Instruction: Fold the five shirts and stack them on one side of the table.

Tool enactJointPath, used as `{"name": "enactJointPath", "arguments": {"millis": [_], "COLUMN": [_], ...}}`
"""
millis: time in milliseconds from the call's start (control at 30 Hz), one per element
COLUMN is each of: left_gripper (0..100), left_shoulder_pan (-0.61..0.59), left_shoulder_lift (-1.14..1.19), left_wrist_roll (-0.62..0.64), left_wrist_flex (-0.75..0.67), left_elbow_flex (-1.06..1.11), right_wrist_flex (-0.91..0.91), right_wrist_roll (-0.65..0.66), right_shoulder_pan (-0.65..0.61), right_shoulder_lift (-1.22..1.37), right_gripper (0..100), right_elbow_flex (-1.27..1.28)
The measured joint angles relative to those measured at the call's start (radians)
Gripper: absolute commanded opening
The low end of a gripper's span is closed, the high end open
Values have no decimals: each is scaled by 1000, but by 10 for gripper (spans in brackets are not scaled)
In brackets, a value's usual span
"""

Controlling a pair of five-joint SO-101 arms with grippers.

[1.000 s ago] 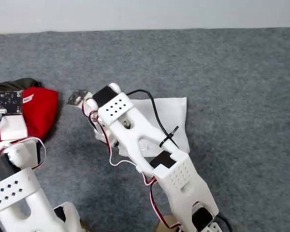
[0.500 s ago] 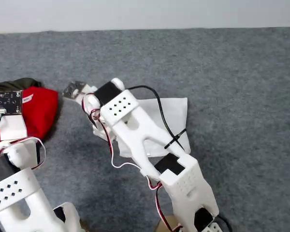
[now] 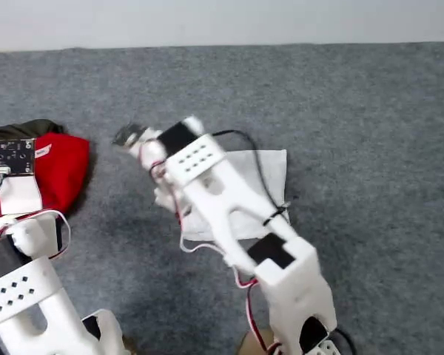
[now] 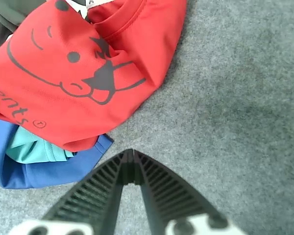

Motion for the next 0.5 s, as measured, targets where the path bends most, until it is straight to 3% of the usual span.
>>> {"name": "enactJointPath", "arguments": {"millis": [300, 500], "left_gripper": [5, 4], "left_shoulder_pan": [0, 0], "left_shoulder_lift": [0, 0], "left_wrist_roll": [0, 0], "left_wrist_flex": [0, 0], "left_elbow_flex": [0, 0], "right_wrist_flex": [0, 0], "right_wrist_roll": [-40, -216], "right_shoulder_pan": [170, 282], "right_shoulder_lift": [-295, -399], "right_gripper": [9, 13], "right_elbow_flex": [204, 354]}}
